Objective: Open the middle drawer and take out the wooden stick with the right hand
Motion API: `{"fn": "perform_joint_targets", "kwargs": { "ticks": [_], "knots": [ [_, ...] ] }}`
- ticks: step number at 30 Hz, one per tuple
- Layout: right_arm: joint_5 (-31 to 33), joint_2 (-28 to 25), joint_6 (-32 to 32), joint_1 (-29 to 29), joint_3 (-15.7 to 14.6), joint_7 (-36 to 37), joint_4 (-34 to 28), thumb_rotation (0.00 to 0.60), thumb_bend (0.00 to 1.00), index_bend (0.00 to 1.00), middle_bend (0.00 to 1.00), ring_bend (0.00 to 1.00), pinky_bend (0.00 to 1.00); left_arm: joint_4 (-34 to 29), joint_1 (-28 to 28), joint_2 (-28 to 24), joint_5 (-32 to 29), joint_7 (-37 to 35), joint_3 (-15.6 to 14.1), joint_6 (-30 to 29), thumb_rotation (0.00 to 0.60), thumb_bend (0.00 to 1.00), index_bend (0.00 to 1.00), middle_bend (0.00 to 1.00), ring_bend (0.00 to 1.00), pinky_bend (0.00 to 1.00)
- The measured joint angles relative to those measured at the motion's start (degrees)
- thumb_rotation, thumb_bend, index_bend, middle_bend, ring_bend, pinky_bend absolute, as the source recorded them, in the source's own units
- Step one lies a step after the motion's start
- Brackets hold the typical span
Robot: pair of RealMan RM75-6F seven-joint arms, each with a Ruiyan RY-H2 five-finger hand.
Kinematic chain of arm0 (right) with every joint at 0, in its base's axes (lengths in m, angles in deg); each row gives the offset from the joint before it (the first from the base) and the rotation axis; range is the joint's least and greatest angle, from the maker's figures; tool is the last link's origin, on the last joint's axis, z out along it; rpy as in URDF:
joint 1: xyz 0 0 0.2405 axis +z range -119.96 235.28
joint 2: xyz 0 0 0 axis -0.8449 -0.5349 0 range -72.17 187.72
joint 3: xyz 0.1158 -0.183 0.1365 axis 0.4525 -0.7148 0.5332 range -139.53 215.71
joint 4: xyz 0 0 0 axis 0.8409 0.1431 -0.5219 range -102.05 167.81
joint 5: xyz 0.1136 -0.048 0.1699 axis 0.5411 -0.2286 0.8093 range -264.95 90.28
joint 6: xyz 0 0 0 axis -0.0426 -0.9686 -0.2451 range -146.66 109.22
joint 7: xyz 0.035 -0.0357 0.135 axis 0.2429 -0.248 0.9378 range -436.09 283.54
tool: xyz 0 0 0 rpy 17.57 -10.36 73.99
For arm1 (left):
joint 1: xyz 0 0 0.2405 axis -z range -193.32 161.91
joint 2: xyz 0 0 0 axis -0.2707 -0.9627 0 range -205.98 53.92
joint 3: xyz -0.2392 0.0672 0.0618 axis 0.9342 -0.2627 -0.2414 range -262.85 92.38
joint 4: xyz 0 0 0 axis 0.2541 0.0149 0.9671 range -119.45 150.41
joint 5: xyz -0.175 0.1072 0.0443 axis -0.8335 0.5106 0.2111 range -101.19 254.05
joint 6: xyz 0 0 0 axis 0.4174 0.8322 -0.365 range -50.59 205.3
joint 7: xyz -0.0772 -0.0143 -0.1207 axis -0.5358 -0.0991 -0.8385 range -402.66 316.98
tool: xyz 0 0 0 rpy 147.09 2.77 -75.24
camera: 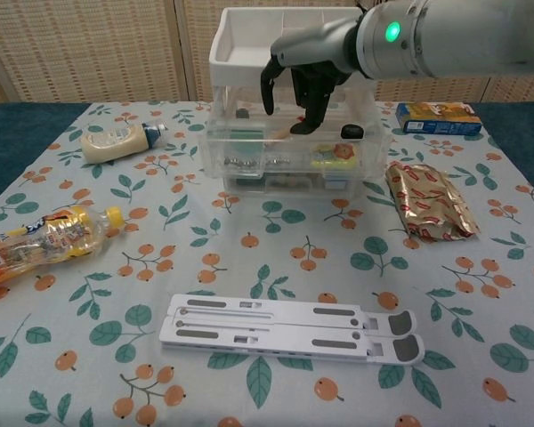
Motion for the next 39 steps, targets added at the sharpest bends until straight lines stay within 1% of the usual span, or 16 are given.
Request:
{"fn": "perform_joint_targets", "kwargs": {
  "ticks": [6,12,20,27,30,39],
  "knots": [
    [-2.6,2.0,-0.3,0.0,-1.4,-3.0,3.0,0.6,0.35,0.34,0.97,1.0,1.0,0.0,-0.1,-0.1,0.0,-0.1,0.0,-0.1,0.6,0.14,0.1,0.07,0.1,0.11],
    [-4.9,3.1,0.0,-0.5,-1.6,-4.1,4.1,0.6,0.35,0.35,0.97,1.0,1.0,0.0,-0.1,-0.1,-0.1,-0.1,0.1,0.0,0.6,0.14,0.1,0.07,0.1,0.11],
    [-5.5,4.3,0.6,-0.8,-1.5,-5.6,5.9,0.6,0.36,0.39,0.97,1.0,1.0,0.3,-0.1,0.1,-0.3,-0.1,0.1,0.1,0.6,0.14,0.1,0.07,0.1,0.11],
    [-6.0,4.8,0.9,-1.3,-0.9,-6.0,6.5,0.6,0.37,0.43,0.98,1.0,1.0,0.6,-0.1,0.2,-0.5,-0.3,0.1,0.2,0.6,0.14,0.1,0.07,0.1,0.11],
    [-6.3,5.0,0.9,-1.6,-0.7,-6.0,6.7,0.6,0.38,0.47,0.98,1.0,1.0,0.8,-0.1,0.3,-0.5,-0.4,0.1,0.3,0.6,0.14,0.1,0.07,0.1,0.11],
    [-7.0,5.5,1.0,-2.2,-0.2,-6.3,7.4,0.6,0.42,0.54,0.99,1.0,1.0,1.1,-0.1,0.5,-0.5,-0.6,0.1,0.4,0.6,0.14,0.1,0.07,0.1,0.11]
  ]
}}
